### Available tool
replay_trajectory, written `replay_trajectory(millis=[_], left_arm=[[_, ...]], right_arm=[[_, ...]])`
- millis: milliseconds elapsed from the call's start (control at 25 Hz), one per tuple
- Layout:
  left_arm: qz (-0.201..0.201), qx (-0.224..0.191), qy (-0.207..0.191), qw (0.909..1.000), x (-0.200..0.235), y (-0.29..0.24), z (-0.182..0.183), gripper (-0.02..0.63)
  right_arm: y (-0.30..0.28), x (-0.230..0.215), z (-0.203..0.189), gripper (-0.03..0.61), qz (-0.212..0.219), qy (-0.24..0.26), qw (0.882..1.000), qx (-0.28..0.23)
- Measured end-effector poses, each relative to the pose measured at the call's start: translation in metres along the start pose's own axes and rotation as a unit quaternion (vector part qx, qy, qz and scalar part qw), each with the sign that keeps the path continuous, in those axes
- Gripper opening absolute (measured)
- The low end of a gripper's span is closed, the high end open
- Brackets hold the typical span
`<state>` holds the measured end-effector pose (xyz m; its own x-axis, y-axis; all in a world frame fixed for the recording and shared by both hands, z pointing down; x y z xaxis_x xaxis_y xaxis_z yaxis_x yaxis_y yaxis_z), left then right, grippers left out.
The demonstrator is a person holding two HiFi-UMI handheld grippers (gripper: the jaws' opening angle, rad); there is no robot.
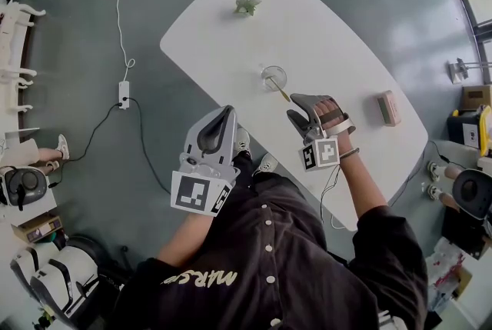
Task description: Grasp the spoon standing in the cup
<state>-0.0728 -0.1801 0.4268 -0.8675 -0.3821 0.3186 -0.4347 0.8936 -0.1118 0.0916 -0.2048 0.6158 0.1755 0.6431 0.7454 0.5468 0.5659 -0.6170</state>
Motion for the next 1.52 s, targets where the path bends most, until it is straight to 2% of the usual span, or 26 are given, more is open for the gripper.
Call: replay_trajectory(millis=[320,680,880,1000,1080,1240,1520], left_arm=[[0.009,0.002,0.005,0.9999,0.005,0.002,-0.003,0.006],[0.017,0.004,0.01,0.9998,0.01,0.0,-0.004,0.006],[0.021,0.004,0.013,0.9997,0.011,-0.001,-0.004,0.006],[0.024,0.005,0.015,0.9996,0.013,-0.001,-0.006,0.006],[0.025,0.005,0.016,0.9996,0.014,-0.001,-0.007,0.006],[0.026,0.005,0.017,0.9995,0.015,0.0,-0.007,0.006],[0.021,0.002,0.015,0.9997,0.013,-0.001,-0.005,0.006]], right_arm=[[-0.024,0.013,-0.002,0.222,0.016,0.085,0.996,0.006],[-0.046,0.02,-0.003,0.192,0.036,0.128,0.991,0.0],[-0.052,0.016,-0.002,0.158,0.025,0.138,0.99,-0.006],[-0.056,0.015,-0.003,0.113,0.022,0.138,0.99,-0.006],[-0.056,0.015,-0.003,0.06,0.019,0.136,0.99,-0.007],[-0.056,0.011,-0.001,0.02,0.009,0.133,0.991,-0.006],[-0.056,0.011,0.0,0.015,0.015,0.129,0.992,-0.003]])
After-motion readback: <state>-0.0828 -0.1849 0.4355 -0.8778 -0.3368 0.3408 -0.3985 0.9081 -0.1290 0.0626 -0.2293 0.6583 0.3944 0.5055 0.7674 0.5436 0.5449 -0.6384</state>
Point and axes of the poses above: the fingertips, and each gripper's own axes: y backward along the fingers, x to its left, z out of its top, the point moved 3 cm from there along y, backward along the fingers, and after that the axes turned 9 degrees about y, right-handed, at the moved point
